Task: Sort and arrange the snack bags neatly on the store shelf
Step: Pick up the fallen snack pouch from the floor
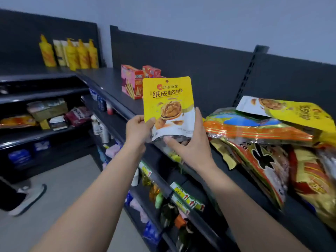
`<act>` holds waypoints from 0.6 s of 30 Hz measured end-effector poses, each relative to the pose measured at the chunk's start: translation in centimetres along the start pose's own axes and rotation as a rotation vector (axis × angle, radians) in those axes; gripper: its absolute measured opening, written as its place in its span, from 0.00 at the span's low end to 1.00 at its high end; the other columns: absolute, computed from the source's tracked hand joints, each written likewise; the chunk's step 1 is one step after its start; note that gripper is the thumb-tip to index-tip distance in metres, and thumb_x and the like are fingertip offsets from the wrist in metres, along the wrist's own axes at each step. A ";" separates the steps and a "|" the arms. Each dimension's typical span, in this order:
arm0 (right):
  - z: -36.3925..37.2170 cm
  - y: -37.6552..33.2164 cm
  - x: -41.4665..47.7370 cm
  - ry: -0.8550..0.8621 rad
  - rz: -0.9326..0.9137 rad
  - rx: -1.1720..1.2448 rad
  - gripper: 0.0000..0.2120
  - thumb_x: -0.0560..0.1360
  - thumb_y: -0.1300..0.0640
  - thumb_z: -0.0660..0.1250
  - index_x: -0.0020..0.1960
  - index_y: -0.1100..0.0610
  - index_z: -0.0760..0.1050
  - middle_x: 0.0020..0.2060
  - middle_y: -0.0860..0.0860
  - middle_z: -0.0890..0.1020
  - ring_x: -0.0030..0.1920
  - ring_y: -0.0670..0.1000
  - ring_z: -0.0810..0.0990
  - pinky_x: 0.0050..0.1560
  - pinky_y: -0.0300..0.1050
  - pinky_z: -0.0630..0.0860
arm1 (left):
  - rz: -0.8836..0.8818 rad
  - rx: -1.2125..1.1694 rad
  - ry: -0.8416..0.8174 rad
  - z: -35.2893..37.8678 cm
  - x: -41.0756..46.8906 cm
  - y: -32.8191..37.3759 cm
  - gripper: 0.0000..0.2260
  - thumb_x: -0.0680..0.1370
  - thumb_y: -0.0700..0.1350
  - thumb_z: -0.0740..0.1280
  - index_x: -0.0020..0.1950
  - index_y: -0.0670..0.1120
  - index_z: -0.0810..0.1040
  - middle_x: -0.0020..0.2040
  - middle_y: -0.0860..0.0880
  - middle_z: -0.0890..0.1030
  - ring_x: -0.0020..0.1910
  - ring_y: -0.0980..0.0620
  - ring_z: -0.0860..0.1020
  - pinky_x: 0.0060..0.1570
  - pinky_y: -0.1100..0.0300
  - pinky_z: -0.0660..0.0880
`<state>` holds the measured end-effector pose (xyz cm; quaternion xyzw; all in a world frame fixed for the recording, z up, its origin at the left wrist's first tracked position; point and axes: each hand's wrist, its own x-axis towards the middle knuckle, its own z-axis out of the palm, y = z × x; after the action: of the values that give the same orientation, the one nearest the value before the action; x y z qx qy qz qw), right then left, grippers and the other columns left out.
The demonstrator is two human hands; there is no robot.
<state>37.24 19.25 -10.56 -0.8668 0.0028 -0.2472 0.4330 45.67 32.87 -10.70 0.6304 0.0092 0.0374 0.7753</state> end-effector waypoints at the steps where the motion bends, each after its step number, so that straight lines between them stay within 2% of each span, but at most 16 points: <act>1: -0.6 0.3 1.0 -0.015 -0.023 -0.058 0.46 0.70 0.46 0.74 0.78 0.50 0.50 0.66 0.45 0.66 0.65 0.44 0.68 0.60 0.41 0.69 | -0.002 0.001 -0.001 1.1 1.1 0.2 0.04 0.77 0.39 0.68 0.42 0.45 0.77 0.38 0.42 0.78 0.39 0.46 0.76 0.40 0.47 0.76; 2: -1.0 0.7 2.1 -0.017 -0.034 -0.141 0.41 0.73 0.46 0.71 0.78 0.52 0.54 0.64 0.48 0.68 0.63 0.48 0.70 0.59 0.45 0.71 | -0.007 -0.007 -0.019 2.0 2.2 0.5 0.02 0.76 0.41 0.69 0.45 0.44 0.78 0.42 0.41 0.79 0.41 0.45 0.77 0.41 0.40 0.77; 3: -1.4 0.9 3.1 -0.004 -0.038 -0.237 0.35 0.76 0.46 0.68 0.77 0.53 0.57 0.63 0.52 0.70 0.62 0.53 0.72 0.58 0.49 0.72 | -0.024 -0.010 -0.041 2.7 3.1 0.8 0.10 0.74 0.46 0.71 0.51 0.43 0.79 0.48 0.42 0.81 0.44 0.44 0.79 0.40 0.39 0.78; 5: -2.0 1.0 4.8 0.039 -0.039 -0.428 0.26 0.79 0.47 0.62 0.74 0.55 0.63 0.60 0.56 0.73 0.60 0.58 0.73 0.52 0.49 0.71 | -0.061 0.013 -0.127 3.9 4.4 1.4 0.34 0.64 0.60 0.75 0.64 0.44 0.75 0.60 0.43 0.80 0.52 0.42 0.81 0.41 0.46 0.81; 6: -2.3 0.9 5.6 0.051 -0.044 -0.511 0.23 0.80 0.47 0.60 0.72 0.55 0.66 0.58 0.56 0.75 0.58 0.59 0.75 0.48 0.49 0.69 | -0.082 0.027 -0.189 4.3 4.9 1.5 0.41 0.59 0.65 0.76 0.66 0.46 0.74 0.62 0.44 0.79 0.55 0.41 0.80 0.47 0.46 0.81; 7: -2.6 0.7 6.3 0.052 -0.041 -0.582 0.21 0.80 0.46 0.59 0.70 0.55 0.68 0.56 0.56 0.75 0.56 0.59 0.76 0.45 0.48 0.68 | -0.106 0.050 -0.286 4.7 5.2 1.8 0.44 0.56 0.66 0.77 0.67 0.47 0.74 0.62 0.44 0.79 0.56 0.41 0.80 0.51 0.45 0.79; 8: -3.1 0.6 7.0 0.056 -0.037 -0.637 0.19 0.80 0.46 0.59 0.66 0.55 0.71 0.55 0.56 0.76 0.55 0.60 0.76 0.43 0.48 0.66 | -0.134 0.090 -0.395 4.9 5.7 1.7 0.44 0.55 0.65 0.77 0.66 0.48 0.74 0.60 0.45 0.80 0.56 0.42 0.80 0.53 0.47 0.79; 11: -4.5 0.9 8.9 0.050 -0.001 -0.784 0.17 0.80 0.43 0.58 0.56 0.55 0.76 0.52 0.55 0.79 0.55 0.59 0.77 0.41 0.48 0.66 | -0.145 0.216 -0.661 5.5 7.3 1.1 0.41 0.56 0.58 0.77 0.67 0.47 0.74 0.55 0.46 0.82 0.49 0.47 0.80 0.43 0.54 0.77; 14: -5.2 1.2 9.7 -0.055 0.033 -0.881 0.20 0.78 0.39 0.60 0.55 0.54 0.78 0.52 0.55 0.80 0.59 0.57 0.73 0.43 0.47 0.66 | -0.127 0.321 -0.643 6.9 9.6 -0.4 0.37 0.60 0.58 0.78 0.66 0.45 0.75 0.52 0.46 0.83 0.46 0.48 0.80 0.43 0.56 0.75; 16: -5.7 1.1 9.9 -0.086 0.037 -0.926 0.20 0.76 0.39 0.63 0.59 0.53 0.77 0.54 0.54 0.80 0.60 0.57 0.72 0.46 0.47 0.68 | -0.100 0.462 -0.576 7.7 11.0 -1.8 0.29 0.68 0.54 0.77 0.64 0.45 0.75 0.51 0.45 0.82 0.44 0.48 0.79 0.42 0.57 0.74; 18: -6.5 0.9 10.0 -0.086 0.027 -0.982 0.23 0.74 0.37 0.65 0.61 0.51 0.76 0.55 0.53 0.79 0.60 0.56 0.72 0.51 0.47 0.69 | -0.084 0.613 -0.547 7.9 12.6 -3.6 0.28 0.69 0.49 0.78 0.67 0.47 0.75 0.57 0.43 0.81 0.51 0.45 0.80 0.50 0.54 0.77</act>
<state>43.40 11.57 -3.71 -0.9778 0.1122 -0.1751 -0.0240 58.87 25.31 -12.20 0.8179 -0.1606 -0.1677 0.5265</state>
